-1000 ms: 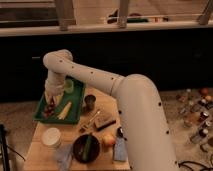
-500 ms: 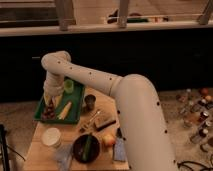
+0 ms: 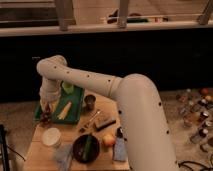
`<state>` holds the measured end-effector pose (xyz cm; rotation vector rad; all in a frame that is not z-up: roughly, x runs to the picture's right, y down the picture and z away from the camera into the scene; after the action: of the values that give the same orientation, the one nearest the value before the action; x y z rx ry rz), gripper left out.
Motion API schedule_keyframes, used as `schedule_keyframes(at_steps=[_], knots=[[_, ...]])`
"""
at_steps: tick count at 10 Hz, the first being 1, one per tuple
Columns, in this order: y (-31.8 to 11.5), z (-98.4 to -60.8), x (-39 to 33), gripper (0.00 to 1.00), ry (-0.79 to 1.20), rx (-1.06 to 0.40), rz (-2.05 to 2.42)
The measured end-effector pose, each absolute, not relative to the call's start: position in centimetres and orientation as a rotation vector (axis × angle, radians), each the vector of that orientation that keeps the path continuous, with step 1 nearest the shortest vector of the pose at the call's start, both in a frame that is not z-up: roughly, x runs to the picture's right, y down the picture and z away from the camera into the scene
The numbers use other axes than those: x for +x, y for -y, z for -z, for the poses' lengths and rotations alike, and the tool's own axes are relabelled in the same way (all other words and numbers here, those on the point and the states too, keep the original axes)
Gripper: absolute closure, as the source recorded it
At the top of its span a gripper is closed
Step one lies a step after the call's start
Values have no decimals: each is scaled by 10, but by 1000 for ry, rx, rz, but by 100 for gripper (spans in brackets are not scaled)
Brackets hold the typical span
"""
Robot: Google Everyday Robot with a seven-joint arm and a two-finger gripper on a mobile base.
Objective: Place grapes in paper cup
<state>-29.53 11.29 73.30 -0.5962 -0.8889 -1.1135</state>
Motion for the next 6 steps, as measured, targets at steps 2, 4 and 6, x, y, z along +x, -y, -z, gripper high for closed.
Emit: schedule_keyframes(at_steps=[2, 4, 6], knots=[[-122, -725, -298, 100, 898, -621, 1145], [-129, -717, -297, 100, 903, -650, 1177], [-137, -709, -297, 100, 913, -684, 1213]])
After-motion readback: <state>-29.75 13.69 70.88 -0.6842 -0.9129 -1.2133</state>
